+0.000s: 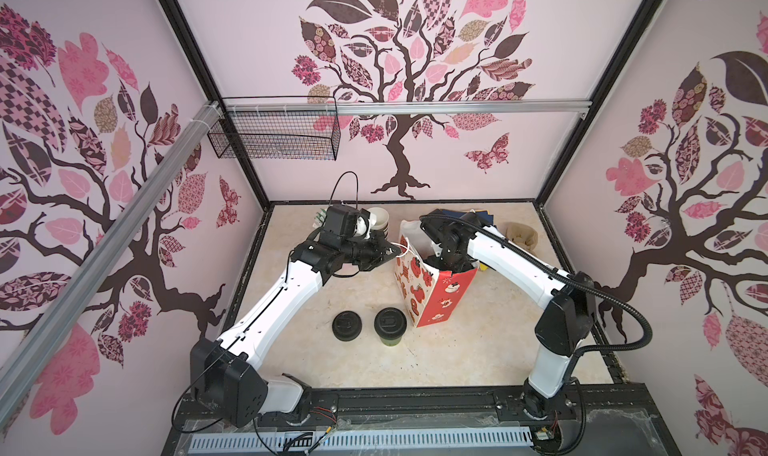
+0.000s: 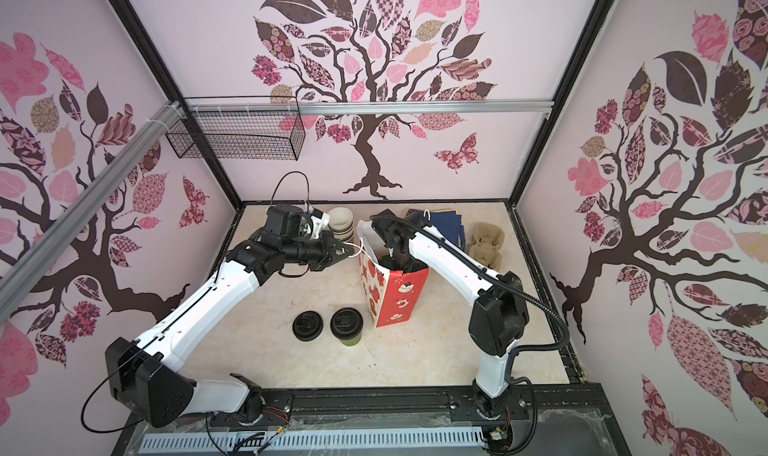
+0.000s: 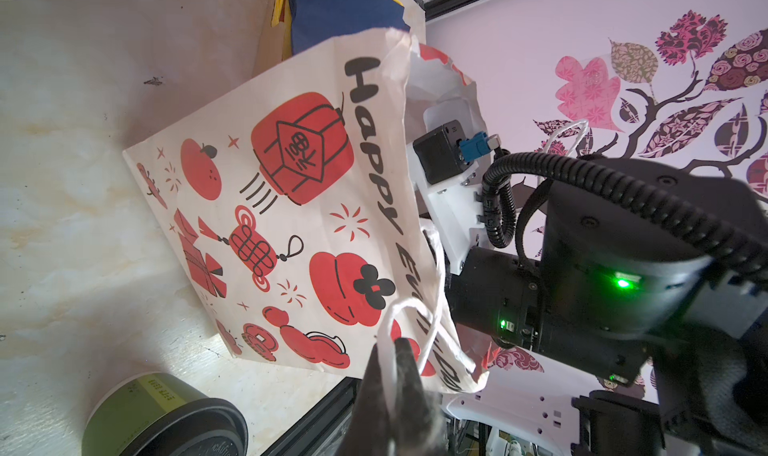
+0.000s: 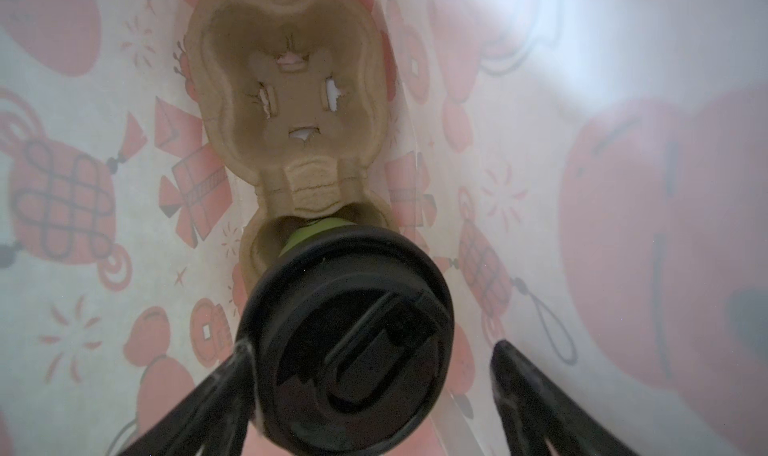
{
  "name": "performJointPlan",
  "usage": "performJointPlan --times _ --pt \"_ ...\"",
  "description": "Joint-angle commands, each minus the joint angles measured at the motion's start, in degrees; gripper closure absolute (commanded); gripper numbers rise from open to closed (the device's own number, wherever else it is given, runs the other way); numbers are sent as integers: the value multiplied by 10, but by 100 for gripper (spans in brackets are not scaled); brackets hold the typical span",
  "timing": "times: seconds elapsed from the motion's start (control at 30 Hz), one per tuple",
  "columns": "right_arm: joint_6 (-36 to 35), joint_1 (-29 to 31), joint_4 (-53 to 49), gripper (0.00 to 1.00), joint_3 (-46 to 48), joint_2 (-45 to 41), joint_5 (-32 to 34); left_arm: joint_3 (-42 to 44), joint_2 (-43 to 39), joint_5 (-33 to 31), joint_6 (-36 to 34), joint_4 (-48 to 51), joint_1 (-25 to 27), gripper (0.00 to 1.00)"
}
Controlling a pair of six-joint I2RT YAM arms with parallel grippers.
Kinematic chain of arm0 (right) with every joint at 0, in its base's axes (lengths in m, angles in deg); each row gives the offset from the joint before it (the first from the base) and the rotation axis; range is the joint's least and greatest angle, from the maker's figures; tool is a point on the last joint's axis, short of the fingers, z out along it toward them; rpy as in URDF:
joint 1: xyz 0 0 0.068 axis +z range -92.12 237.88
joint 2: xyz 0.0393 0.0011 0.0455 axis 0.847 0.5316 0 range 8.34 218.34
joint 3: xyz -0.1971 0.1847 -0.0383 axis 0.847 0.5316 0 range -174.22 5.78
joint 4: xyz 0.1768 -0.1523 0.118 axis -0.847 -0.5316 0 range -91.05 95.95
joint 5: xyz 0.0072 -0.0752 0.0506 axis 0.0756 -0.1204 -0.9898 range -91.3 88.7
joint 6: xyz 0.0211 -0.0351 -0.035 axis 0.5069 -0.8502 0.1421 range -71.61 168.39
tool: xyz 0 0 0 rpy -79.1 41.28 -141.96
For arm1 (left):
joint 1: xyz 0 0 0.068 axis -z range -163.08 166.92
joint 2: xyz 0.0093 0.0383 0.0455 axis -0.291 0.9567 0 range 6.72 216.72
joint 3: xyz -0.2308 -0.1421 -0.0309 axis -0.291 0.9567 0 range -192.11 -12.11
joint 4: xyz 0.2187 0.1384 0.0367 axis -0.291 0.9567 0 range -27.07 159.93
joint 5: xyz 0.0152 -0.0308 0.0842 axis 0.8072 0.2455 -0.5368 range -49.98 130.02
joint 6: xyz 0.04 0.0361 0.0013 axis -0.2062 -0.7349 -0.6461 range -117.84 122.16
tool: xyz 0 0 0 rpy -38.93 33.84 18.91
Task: Pack the takeout coffee
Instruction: 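Open the right gripper to release the cup into the carrier slot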
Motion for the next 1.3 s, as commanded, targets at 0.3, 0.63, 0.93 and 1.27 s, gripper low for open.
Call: performJointPlan --times 0.3,0.63,0.93,1.27 --pt "33 -2 -8 16 -1 -6 25 48 -33 -10 -21 32 -4 100" --pt "24 -2 12 8 13 -38 -21 59 -31 -15 -30 41 -7 100" --pt "33 -1 3 10 35 -49 47 66 -32 -14 -39 46 -7 100" --pt "43 8 6 13 33 -53 64 62 -28 2 -42 36 -7 100"
